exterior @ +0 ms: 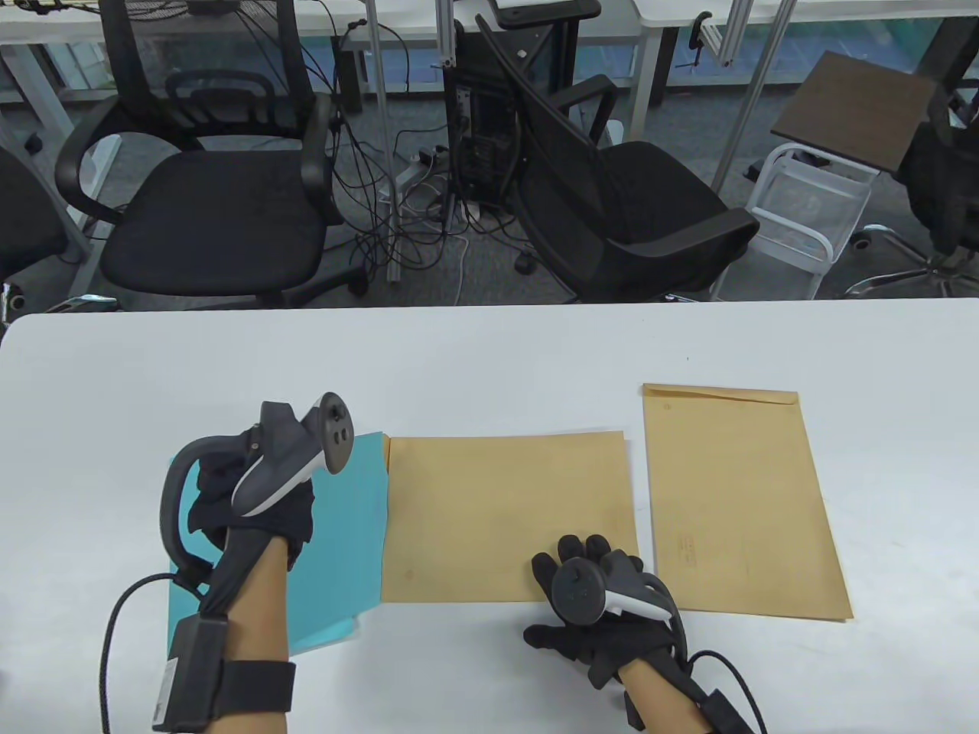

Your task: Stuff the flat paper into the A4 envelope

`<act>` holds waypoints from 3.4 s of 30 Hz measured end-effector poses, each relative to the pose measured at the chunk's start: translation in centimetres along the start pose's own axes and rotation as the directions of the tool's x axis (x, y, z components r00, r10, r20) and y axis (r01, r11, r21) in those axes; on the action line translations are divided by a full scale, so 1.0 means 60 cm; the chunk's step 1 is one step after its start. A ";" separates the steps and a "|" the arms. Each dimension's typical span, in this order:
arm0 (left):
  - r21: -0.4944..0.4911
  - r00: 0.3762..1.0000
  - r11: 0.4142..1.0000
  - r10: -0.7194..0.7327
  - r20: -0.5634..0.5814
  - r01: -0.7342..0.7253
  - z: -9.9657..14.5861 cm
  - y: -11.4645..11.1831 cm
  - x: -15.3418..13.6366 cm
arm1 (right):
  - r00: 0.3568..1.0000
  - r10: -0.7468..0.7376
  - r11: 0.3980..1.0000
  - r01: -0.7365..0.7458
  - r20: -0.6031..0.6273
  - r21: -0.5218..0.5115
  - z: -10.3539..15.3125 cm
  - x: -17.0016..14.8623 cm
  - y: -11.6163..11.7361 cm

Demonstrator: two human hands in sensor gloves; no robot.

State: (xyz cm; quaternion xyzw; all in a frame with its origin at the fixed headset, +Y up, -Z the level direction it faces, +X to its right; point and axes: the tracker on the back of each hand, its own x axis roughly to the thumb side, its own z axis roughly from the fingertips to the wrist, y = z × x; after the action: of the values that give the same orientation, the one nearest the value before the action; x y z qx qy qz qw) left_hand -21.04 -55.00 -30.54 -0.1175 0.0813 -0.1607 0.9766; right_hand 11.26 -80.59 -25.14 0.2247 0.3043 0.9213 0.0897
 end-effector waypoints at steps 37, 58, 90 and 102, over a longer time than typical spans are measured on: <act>0.152 0.992 0.981 0.122 -0.021 -0.117 -0.131 -0.107 -0.041 | 0.999 -0.029 1.000 0.029 0.024 0.008 0.002 -0.008 0.000; 0.065 0.968 0.966 0.251 0.022 -0.252 -0.175 -0.134 -0.006 | 0.999 -0.046 0.999 0.045 0.030 0.012 0.003 -0.010 0.000; 0.058 0.932 0.933 0.350 0.092 -0.356 -0.198 -0.172 0.034 | 0.995 -0.088 0.996 0.088 0.054 0.009 0.001 -0.014 -0.001; 0.055 0.938 0.938 0.338 0.076 -0.343 -0.209 -0.190 0.059 | 0.994 -0.091 0.996 0.090 0.061 0.021 0.002 -0.015 0.000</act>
State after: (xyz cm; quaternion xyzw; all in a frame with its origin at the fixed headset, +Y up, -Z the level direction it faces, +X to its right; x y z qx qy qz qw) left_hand -23.55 -69.23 -40.06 -0.0739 0.0630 0.0119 0.9952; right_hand 12.11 -80.81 -25.39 0.2398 0.3198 0.9061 0.1387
